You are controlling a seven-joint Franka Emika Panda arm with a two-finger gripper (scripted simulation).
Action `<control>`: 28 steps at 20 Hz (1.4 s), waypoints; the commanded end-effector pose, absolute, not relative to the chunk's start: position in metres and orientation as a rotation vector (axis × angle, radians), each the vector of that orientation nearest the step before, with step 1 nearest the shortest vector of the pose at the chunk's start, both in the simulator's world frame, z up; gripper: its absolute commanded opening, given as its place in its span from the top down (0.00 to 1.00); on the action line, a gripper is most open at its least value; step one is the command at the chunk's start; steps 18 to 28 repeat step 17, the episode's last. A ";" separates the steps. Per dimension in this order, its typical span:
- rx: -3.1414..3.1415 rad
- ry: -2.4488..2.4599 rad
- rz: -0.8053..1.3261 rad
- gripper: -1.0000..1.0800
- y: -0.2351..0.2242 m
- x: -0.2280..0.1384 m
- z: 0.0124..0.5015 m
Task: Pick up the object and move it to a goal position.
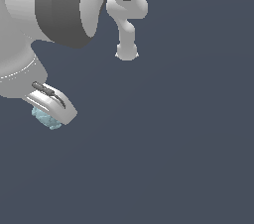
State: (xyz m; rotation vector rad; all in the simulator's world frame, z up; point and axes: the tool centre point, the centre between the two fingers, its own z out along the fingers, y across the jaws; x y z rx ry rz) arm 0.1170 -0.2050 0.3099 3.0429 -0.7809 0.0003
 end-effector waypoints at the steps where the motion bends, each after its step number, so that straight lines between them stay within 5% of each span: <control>1: 3.043 -0.781 0.000 1.00 -0.209 0.120 0.314; 28: 3.043 -0.781 0.000 1.00 -0.218 0.126 0.323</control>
